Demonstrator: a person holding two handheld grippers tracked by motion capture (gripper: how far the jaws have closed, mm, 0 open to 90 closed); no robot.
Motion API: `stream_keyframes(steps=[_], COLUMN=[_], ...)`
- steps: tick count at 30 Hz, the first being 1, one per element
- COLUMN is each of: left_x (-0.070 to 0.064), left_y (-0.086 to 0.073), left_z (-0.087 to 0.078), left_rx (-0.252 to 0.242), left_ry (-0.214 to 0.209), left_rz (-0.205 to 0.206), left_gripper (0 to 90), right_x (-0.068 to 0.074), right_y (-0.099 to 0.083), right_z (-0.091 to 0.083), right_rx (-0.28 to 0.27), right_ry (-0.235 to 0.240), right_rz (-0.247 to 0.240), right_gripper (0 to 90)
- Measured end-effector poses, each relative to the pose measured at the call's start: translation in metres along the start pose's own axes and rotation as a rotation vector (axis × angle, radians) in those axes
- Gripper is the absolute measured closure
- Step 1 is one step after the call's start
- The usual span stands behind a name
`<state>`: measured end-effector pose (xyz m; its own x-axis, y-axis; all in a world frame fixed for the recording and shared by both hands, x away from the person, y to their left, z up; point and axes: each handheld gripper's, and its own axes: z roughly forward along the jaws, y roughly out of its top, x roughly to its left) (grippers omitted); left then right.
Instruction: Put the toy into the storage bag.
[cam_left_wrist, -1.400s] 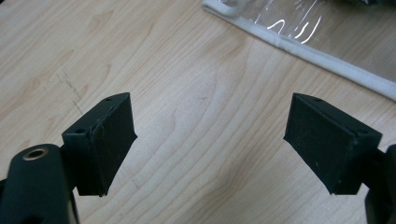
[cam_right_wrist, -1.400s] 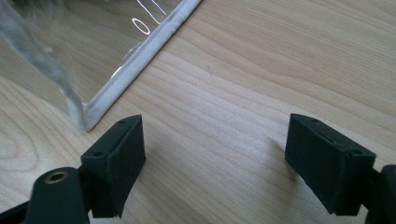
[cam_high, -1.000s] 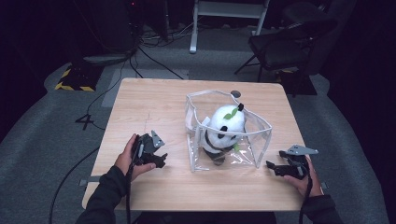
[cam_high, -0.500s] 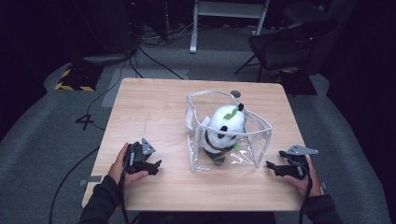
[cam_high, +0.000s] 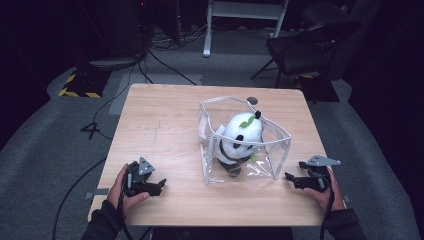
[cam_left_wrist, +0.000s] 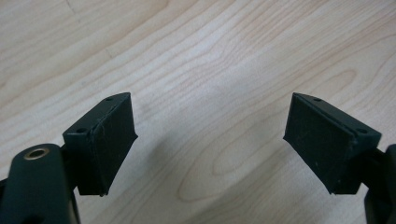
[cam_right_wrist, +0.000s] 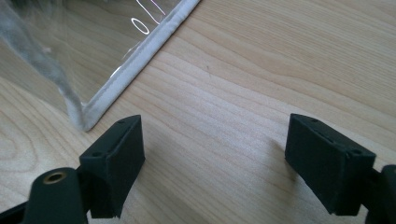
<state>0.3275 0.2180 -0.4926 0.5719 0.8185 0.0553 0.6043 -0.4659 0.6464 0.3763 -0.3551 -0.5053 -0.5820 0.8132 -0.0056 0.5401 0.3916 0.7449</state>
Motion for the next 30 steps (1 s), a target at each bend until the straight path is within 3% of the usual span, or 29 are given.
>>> stream_keyframes(steps=[10, 19, 30], left_x=[0.006, 0.004, 0.005], left_y=[-0.024, -0.038, -0.037], left_z=[-0.005, -0.014, -0.013], left_rx=[-0.028, -0.052, -0.05], left_ry=[-0.025, -0.003, -0.009], left_rz=[-0.088, -0.104, -0.1], left_gripper=[16.7, 16.5, 15.2], right_x=[0.0, 0.0, 0.001], right_y=[0.0, 0.0, -0.001], right_z=[0.0, 0.0, -0.001], right_rx=[0.0, 0.001, 0.0], right_ry=[0.0, 0.005, 0.003], right_rz=[0.0, -0.003, -0.008], right_gripper=[19.6, 19.8, 19.9])
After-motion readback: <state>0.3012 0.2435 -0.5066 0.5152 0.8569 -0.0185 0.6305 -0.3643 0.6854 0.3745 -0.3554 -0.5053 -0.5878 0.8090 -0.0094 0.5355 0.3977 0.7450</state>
